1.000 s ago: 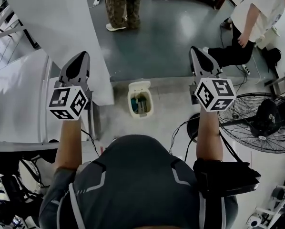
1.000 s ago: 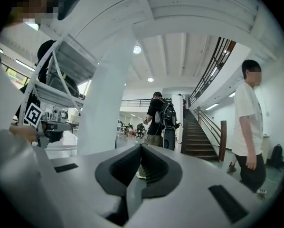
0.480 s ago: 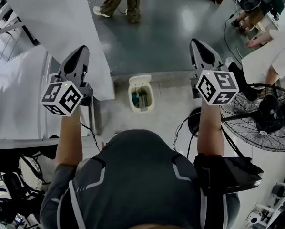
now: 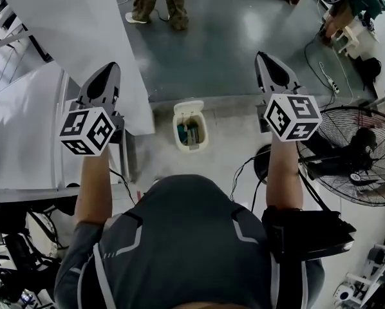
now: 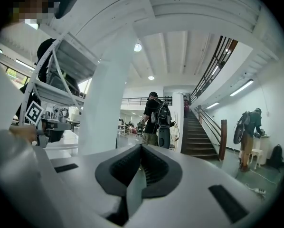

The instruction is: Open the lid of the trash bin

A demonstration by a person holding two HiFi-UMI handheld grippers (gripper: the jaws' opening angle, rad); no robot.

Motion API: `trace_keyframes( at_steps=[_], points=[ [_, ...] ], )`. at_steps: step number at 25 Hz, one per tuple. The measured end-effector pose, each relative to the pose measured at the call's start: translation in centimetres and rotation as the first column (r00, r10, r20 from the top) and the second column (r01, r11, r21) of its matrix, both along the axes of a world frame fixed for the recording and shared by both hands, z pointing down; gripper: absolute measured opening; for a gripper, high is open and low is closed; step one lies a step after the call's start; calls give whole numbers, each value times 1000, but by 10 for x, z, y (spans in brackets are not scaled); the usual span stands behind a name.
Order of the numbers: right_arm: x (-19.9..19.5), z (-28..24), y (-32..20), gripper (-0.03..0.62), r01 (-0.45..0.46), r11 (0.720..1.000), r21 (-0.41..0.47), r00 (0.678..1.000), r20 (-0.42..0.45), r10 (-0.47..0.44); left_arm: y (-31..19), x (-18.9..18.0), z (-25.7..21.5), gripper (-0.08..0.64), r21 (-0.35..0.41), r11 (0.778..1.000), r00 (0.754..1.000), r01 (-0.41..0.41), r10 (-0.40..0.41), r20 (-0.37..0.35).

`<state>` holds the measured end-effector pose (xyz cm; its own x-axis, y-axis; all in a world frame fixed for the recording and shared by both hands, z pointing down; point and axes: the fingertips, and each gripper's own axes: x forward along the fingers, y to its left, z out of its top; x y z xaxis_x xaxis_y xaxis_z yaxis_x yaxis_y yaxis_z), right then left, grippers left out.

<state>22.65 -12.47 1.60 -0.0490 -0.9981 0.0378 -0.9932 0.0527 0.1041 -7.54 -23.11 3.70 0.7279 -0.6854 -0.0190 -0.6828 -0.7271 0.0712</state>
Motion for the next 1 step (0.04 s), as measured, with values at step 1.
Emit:
trace_keyframes(
  at_steps=[1],
  points=[
    [0,0,0,28,0,1000,-1,1000,1,0,0,2,0,9,-8,1000,1000,-7,7,2]
  ],
)
